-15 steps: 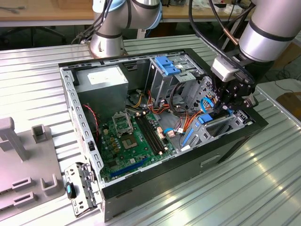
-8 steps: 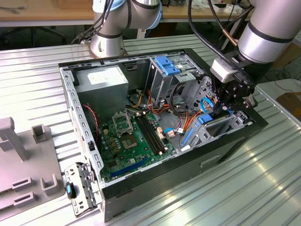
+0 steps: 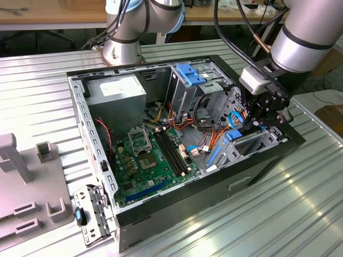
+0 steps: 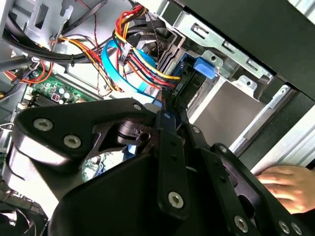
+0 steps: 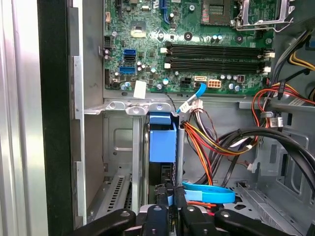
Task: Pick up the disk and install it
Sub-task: 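Insert the second disk wire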
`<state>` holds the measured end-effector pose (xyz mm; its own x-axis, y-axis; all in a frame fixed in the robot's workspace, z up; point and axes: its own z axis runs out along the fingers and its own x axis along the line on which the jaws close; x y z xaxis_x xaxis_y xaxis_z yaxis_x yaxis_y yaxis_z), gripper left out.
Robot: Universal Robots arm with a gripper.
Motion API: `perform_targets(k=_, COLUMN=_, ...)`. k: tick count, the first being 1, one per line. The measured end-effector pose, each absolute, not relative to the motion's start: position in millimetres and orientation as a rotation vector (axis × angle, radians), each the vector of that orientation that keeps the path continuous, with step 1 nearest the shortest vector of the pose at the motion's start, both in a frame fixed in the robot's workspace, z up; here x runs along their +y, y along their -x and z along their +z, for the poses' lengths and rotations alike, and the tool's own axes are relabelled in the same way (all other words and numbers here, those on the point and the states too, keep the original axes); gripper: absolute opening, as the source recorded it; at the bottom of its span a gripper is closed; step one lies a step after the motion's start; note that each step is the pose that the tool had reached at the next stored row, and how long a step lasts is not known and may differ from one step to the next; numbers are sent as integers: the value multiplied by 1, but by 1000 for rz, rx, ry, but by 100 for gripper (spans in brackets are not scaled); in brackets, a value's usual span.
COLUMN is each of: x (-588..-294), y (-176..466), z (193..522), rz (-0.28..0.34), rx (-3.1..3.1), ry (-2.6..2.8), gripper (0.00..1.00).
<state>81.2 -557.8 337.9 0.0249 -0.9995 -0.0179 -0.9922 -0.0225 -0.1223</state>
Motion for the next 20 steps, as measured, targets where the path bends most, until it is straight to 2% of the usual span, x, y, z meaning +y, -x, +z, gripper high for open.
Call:
perform_targets(k=1, x=-558, y=-81, z=338, rz=-110, rx=2123, ry=2174, gripper=18)
perform_targets(k=2, x=-558, y=-81, z=339, rz=-110, rx=2123, ry=2175, gripper=24)
perform_targets(k=11, x=-558, y=-81, z=354, rz=-114, rx=2122, ry=2173, gripper=24)
perform_targets(k=13, x=-558, y=-81, z=354, rz=-114, rx=2122, ry=2173, gripper=23)
perform_targets(k=14, x=-558, y=-81, z=354, rz=-114, rx=2122, ry=2173, gripper=11)
perform_targets(k=20, x=-558, y=-81, z=354, rz=-114, rx=2122, ry=2173, gripper=11)
